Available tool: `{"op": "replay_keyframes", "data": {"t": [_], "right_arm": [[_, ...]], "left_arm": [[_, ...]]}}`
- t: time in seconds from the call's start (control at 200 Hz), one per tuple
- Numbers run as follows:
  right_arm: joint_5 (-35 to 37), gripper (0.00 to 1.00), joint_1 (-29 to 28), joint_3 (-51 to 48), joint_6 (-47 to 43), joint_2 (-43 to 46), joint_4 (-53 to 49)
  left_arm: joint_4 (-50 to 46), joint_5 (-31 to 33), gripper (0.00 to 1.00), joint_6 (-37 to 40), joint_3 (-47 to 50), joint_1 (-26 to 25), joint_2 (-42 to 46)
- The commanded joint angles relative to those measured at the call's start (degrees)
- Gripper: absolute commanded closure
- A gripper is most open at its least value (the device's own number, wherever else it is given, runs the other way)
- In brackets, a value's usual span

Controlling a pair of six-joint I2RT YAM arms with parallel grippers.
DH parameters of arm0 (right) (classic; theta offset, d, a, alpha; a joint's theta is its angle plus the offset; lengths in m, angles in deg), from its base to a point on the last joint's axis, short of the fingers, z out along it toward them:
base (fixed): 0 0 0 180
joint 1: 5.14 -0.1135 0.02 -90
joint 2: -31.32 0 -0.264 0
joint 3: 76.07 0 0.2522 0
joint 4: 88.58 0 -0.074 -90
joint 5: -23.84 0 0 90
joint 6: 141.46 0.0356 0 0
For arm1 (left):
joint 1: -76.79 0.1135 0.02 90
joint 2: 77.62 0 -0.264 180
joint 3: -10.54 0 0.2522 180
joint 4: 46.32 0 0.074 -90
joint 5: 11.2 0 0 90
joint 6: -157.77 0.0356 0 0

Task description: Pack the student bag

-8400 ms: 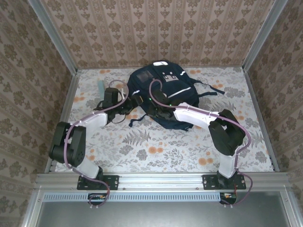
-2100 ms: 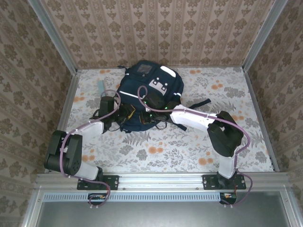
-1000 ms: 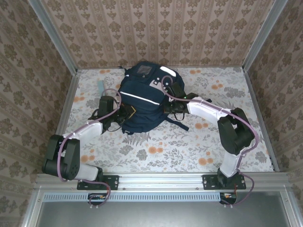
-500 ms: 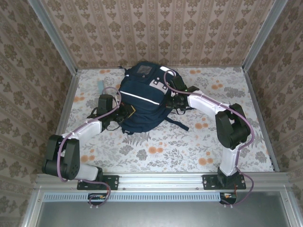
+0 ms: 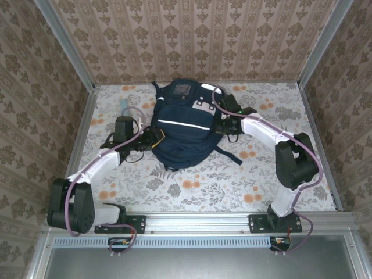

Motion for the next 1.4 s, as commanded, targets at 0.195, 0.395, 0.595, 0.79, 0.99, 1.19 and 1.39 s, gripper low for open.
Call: {"op": "replay_keyframes", "data": {"t": [0.195,0.395,0.595,0.79,0.99,1.19,1.39], "right_arm": [[-1.91,0.39,0.84,-2.99,-5.88,10.27,-4.29],[-12.52,0.23,1.22,-1.64,-8.16,8.33,3.21],[-15.93,0.14,2.32,4.11,-9.62,-0.31,3.88],[-16.81,0.10,2.98,7.04,-9.68,-4.84,3.35],[-21.46,0.06,3.30,6.86,-10.32,-6.39,3.56],[-28.85,0.00,3.25,5.22,-13.88,-5.06,2.43],[-32.97,0.00,3.16,1.40,-15.48,-0.96,0.52]], "left_arm": [[-11.37,6.73,0.38,7.70,-5.97,0.44,3.10],[-10.11,7.05,0.34,8.02,-9.31,-0.84,0.39],[-8.77,6.25,0.34,8.19,-12.55,-3.81,-4.08],[-8.40,5.73,0.36,10.52,-18.05,-5.12,-9.47],[-8.04,4.32,0.47,14.17,-28.82,-5.93,-20.90],[-10.40,4.16,0.55,17.05,-41.90,-8.37,-34.39],[-17.36,8.70,0.56,18.77,-52.80,-10.63,-44.18]]}}
